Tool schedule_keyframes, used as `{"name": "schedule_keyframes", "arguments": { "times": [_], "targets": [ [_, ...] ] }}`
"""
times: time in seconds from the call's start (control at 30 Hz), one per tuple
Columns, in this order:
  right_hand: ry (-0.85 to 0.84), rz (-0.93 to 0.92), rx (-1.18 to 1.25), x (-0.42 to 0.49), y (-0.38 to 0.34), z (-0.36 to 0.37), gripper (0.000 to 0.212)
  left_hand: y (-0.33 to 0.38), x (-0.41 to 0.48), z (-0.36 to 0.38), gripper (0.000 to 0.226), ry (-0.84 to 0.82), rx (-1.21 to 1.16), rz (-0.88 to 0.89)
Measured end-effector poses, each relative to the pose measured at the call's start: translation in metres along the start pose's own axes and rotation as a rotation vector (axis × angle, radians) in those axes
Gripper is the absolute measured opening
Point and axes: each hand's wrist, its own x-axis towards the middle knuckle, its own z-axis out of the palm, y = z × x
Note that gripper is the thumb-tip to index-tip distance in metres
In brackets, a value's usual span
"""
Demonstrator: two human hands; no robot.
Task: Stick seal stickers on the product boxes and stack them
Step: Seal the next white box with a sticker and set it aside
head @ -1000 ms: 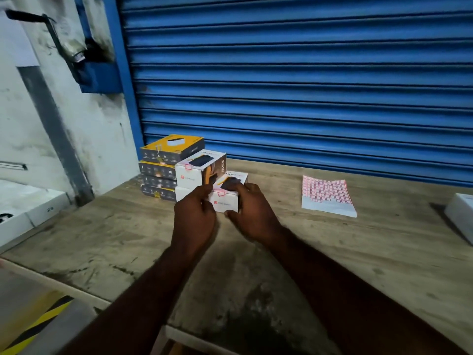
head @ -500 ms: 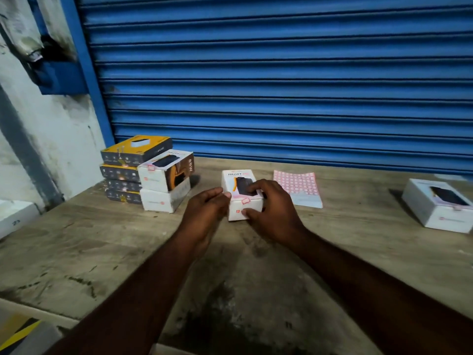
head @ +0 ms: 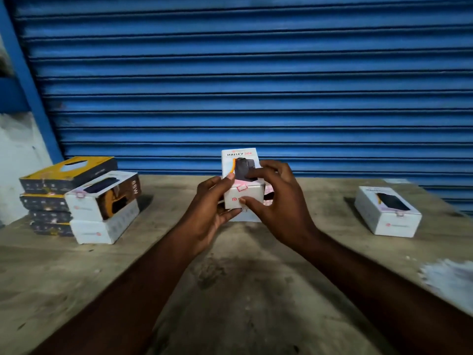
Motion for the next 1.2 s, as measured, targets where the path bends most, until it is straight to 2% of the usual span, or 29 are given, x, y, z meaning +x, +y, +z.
{"name": "schedule_keyframes", "arguments": {
  "times": [0.1,0.23,0.37,0.53,0.63,0.8,0.87,0.97,1.1,1.2],
  "targets": [
    [0.044,-0.008,0.009,-0.005,0.005,0.002,0.041,-0.006,0.005,0.006,0.034,-0.004,-0.004,-0.004],
    [-0.027,-0.022,0.030,-0.006,0.006,0.003,0.039,-0.019,0.009,0.002,0.043,0.077,-0.022,0.027],
    [-0.078,-0.007,0.111,-0.006,0.012,0.003,0.034,-0.029,0.012,-0.005,0.075,0.139,0.108,0.115],
    [-0.098,0.067,0.265,-0.008,0.014,0.011,0.023,-0.034,0.016,-0.011,0.077,0.173,0.099,0.084],
    [-0.096,0.150,0.331,-0.009,0.015,0.015,0.019,-0.035,0.015,-0.011,0.087,0.193,0.120,0.069],
    [-0.090,0.211,0.328,-0.008,0.011,0.016,0.006,-0.034,0.011,-0.010,0.077,0.209,0.161,0.080],
    [-0.088,0.214,0.314,-0.009,0.009,0.015,0.011,-0.032,0.011,-0.009,0.080,0.208,0.153,0.056],
    [-0.026,0.152,0.226,-0.014,0.007,0.013,0.012,-0.030,0.009,-0.007,0.100,0.165,0.151,0.024],
    [0.068,-0.037,0.007,-0.019,0.004,0.009,0.003,-0.028,0.010,-0.005,0.103,0.143,0.148,0.000],
    [0.111,-0.101,-0.039,-0.021,0.004,0.006,0.003,-0.029,0.008,-0.003,0.102,0.136,0.149,0.002]
  ]
}}
